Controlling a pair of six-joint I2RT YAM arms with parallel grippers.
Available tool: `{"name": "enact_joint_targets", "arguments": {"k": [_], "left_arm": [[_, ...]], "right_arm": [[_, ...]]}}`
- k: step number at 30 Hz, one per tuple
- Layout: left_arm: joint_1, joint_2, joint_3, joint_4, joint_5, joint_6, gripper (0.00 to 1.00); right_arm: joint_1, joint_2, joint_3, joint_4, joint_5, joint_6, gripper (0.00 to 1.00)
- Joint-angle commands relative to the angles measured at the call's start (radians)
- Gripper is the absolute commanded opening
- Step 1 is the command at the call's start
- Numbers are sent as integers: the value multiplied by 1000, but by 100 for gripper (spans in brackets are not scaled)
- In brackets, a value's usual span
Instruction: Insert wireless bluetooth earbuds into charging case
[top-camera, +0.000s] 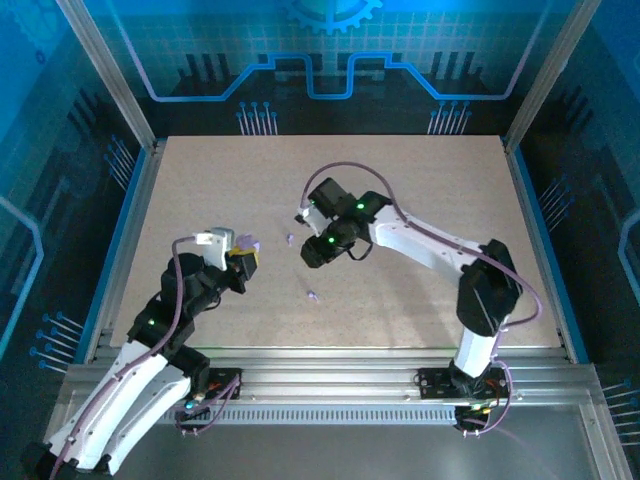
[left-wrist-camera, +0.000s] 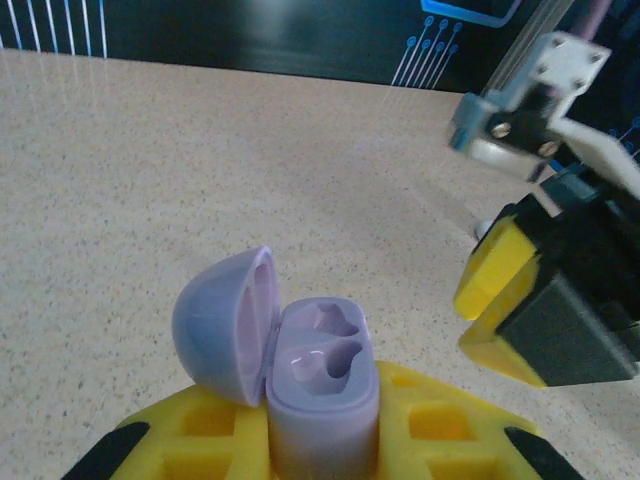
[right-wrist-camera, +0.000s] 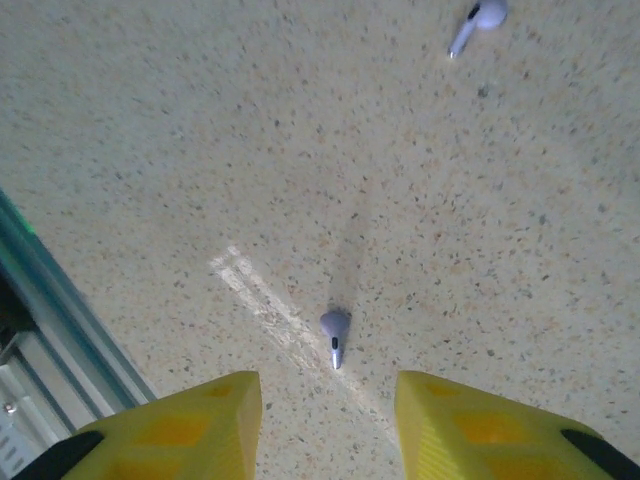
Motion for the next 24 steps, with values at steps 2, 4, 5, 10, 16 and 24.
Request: {"name": "enact_joint_targets", "arguments": {"k": [2, 4, 5, 10, 16, 24], "left_arm": [[12, -46, -68, -3, -24, -95, 19], [12, -62, -86, -6, -37, -118, 19], [13, -71, -92, -10, -45, -123, 19], [13, -99, -98, -41, -67, -118, 20], [13, -104, -88, -58, -74, -100, 20], [13, -104, -91, -61, -79, -88, 20]], "right_arm": [[23, 98, 71, -122, 8, 25, 39], [37, 140, 86, -125, -2, 6, 39], [45, 163, 94, -132, 3, -3, 39], [73, 262, 142, -171, 18, -30, 38], [88, 326, 165, -186, 31, -38, 39], [107, 368, 165, -197, 29, -41, 39]]}}
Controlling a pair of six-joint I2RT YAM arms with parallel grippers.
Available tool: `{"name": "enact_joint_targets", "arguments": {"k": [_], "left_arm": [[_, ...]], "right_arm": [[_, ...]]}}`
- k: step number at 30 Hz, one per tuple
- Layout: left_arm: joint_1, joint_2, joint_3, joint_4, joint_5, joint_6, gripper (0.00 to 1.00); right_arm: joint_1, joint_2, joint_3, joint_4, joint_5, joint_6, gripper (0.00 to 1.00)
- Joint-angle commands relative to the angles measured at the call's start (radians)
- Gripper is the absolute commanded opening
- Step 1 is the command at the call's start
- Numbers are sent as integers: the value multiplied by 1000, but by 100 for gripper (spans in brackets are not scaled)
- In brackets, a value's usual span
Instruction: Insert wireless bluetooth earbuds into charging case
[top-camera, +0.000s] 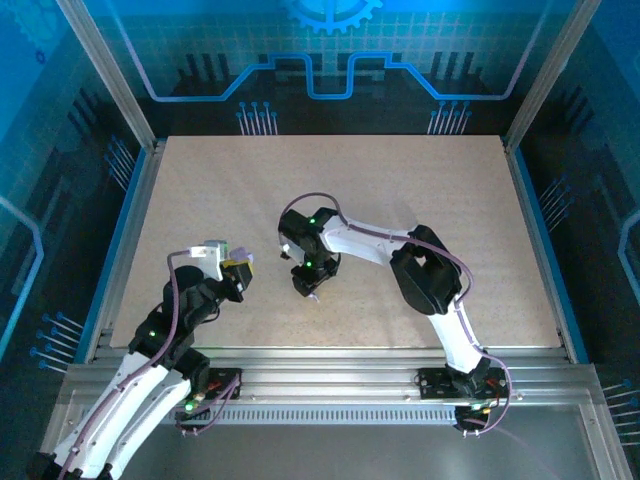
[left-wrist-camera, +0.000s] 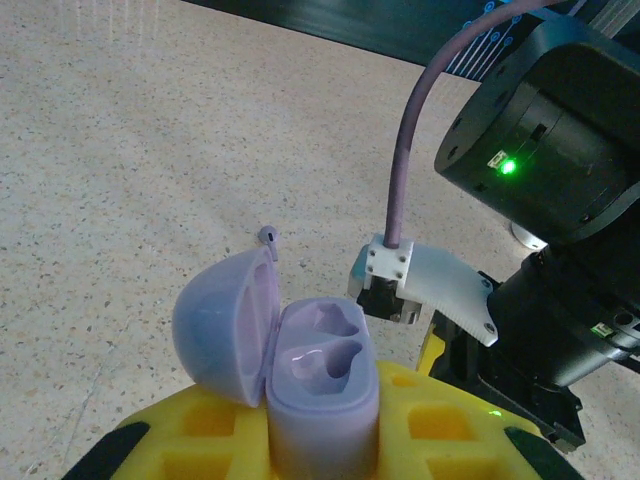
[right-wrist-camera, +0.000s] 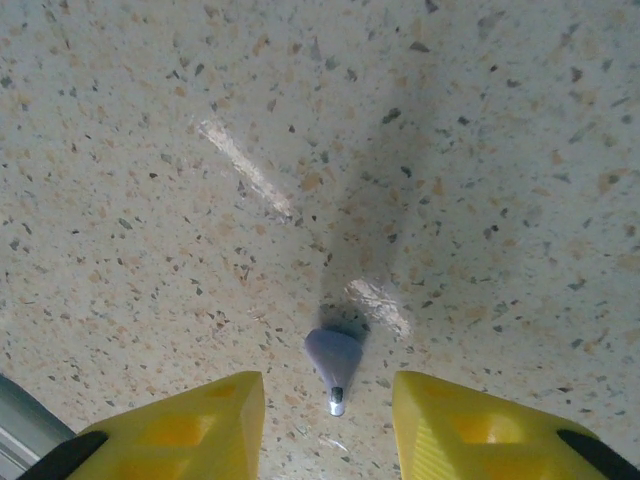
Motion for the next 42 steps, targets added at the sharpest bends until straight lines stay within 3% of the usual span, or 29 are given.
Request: {"name": "enact_joint_targets", "arguments": {"k": [1, 22, 30, 42], "left_arm": [[9, -11, 0, -9, -18, 12, 20], [10, -12, 14, -21, -19, 31, 20], [10, -12, 18, -28, -18, 38, 20], [10, -5, 4, -2, 33, 52, 20]], "right_arm": [[20, 29, 24, -36, 3, -11, 39], [44, 62, 17, -45, 81, 7, 37], [39, 32, 1, -22, 134, 29, 29], [9, -107, -119, 115, 109, 74, 17]]}}
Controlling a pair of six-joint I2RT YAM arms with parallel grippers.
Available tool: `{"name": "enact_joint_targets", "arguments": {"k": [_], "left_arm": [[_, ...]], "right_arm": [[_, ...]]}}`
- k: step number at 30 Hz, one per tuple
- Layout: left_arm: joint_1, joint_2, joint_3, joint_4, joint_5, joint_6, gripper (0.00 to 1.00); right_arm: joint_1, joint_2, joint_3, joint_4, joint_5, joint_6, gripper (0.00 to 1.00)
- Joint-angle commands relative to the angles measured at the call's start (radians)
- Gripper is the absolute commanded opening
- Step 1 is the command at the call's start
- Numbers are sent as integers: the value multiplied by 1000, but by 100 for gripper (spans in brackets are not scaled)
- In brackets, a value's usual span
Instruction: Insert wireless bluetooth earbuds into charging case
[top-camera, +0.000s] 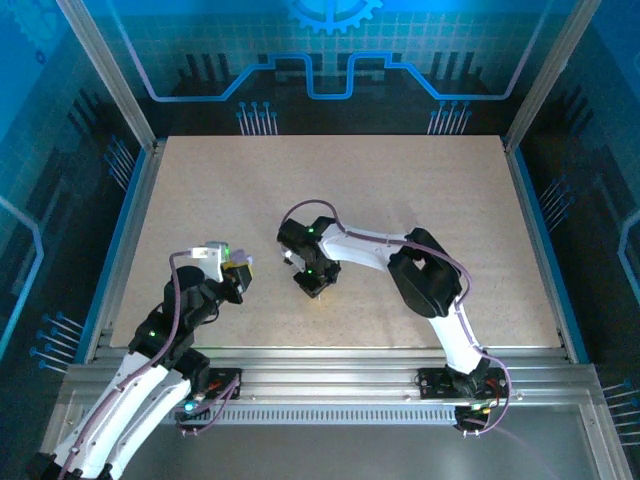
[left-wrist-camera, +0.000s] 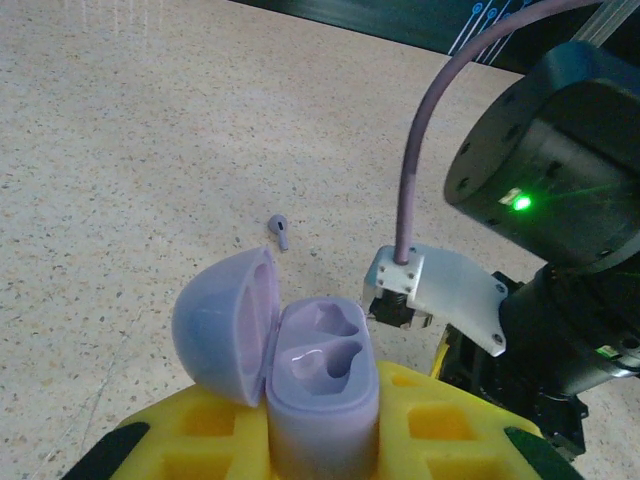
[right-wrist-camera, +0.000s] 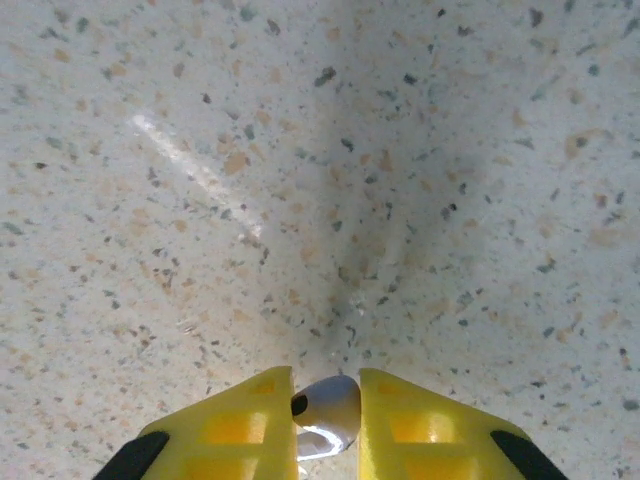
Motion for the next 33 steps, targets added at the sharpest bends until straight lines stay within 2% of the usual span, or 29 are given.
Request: {"name": "enact_joint_targets", "arguments": {"k": [1, 8, 16, 22, 26, 33], "left_arm": [[9, -2, -1, 32, 42, 28, 20], [9, 55, -44, 148, 144, 51, 19], [5, 137, -106, 395, 340, 96, 18], [-18, 237, -113, 548, 446, 141, 17], [-75, 299, -98, 604, 465, 206, 17], [-166, 384, -41, 585, 445, 316, 17]], "right_arm": [[-22, -94, -49, 66, -10, 35, 16], [-85, -255, -185, 212, -84, 79, 13], [-156, -471, -352, 426, -192, 61, 13], [-195, -594, -437, 551, -268, 29, 13], [-220, -668, -486, 616, -306, 11, 13], [-247, -765, -540, 675, -368, -23, 13]]}}
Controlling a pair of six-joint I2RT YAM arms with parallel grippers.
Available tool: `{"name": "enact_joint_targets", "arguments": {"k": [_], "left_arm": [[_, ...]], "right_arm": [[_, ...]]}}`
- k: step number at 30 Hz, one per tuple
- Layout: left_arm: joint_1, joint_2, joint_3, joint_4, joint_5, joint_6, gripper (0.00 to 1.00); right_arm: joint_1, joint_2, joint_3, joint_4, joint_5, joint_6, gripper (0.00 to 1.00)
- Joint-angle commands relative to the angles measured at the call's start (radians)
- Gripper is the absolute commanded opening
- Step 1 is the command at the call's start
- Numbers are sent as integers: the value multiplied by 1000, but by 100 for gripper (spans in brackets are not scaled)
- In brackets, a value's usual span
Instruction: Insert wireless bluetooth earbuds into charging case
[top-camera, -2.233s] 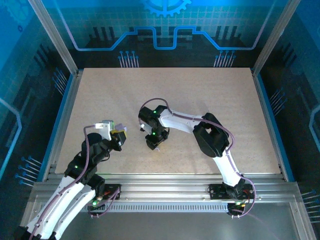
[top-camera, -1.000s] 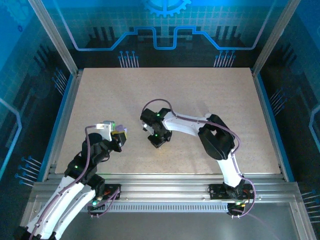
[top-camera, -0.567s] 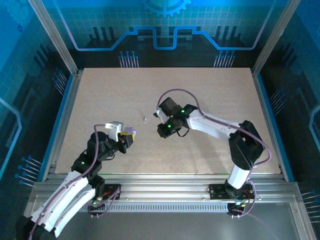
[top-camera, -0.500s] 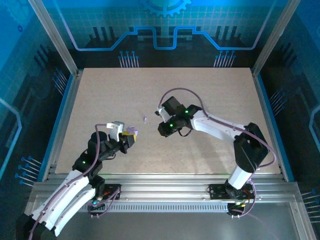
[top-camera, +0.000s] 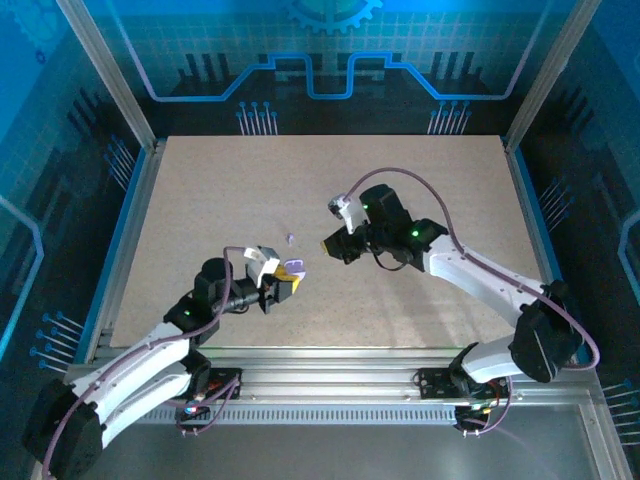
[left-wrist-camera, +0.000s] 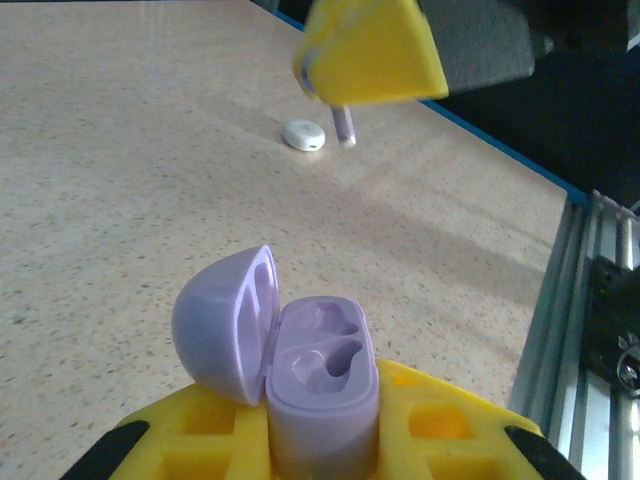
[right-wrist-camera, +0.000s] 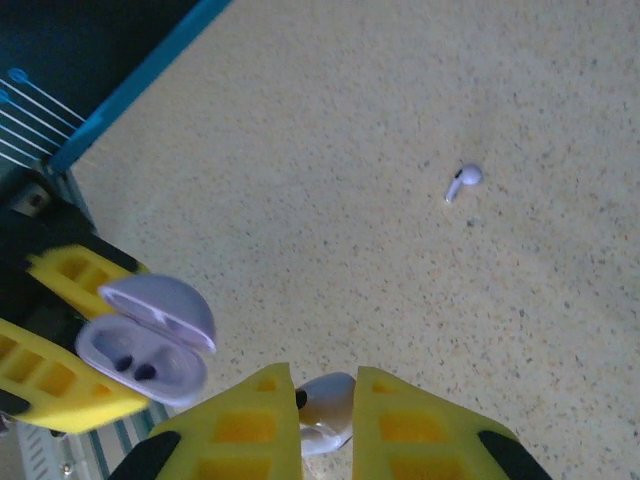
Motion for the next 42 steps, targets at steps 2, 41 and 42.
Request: {"name": "enact_joint_targets", "arguments": {"k": [2, 41, 42], "left_arm": [[-29, 29, 60, 44, 23, 102, 17], [-136, -75, 41, 96, -195, 492, 15], [-136, -75, 39, 96, -202, 501, 15]], "right_arm": [[-9, -63, -35, 86, -86, -45, 13], [223, -302, -291, 440, 270, 219, 15], [226, -304, -293, 449, 274, 224, 15]]}}
